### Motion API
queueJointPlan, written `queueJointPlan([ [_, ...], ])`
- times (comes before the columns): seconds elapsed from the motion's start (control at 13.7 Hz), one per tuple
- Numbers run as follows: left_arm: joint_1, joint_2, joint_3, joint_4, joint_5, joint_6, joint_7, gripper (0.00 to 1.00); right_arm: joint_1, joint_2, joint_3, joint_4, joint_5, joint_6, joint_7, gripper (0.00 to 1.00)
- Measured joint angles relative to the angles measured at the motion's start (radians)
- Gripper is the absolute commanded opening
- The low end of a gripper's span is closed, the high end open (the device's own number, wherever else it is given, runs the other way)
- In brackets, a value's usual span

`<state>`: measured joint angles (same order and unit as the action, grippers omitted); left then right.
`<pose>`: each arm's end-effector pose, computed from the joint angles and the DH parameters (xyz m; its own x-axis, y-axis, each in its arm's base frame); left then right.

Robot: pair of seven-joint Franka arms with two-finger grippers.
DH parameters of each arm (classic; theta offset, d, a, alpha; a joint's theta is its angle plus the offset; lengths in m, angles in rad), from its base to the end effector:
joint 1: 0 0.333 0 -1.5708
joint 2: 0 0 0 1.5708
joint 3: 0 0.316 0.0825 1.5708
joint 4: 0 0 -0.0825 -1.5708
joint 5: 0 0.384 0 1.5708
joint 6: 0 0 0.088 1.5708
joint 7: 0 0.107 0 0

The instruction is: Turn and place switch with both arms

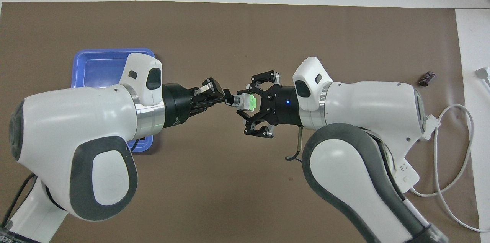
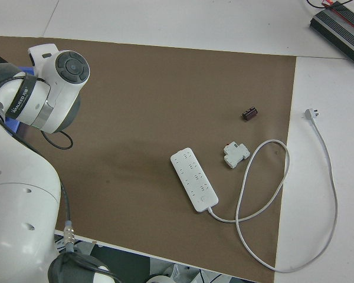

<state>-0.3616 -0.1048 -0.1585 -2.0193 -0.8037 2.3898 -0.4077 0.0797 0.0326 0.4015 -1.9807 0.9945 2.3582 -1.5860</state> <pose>0.4871 -0.2898 0.5510 0.9415 0.3356 -0.0302 0.2558 -0.6535 0.7124 0.5244 0.2839 0.4924 0.0539 0.6420 0.7648 0.9879 -0.1460 0.0529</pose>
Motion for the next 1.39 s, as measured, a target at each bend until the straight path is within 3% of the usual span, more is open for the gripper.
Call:
queueJointPlan([
  [0.88,0.000,0.005,0.003,0.028,0.001,-0.089,0.501,0.00,0.000,-0.031,0.000,-0.034,0.000,-0.017,0.000,0.00],
  [1.39,-0.010,0.008,-0.001,0.046,0.082,-0.114,0.557,0.00,0.002,-0.035,0.002,-0.044,0.000,-0.024,0.000,0.00],
])
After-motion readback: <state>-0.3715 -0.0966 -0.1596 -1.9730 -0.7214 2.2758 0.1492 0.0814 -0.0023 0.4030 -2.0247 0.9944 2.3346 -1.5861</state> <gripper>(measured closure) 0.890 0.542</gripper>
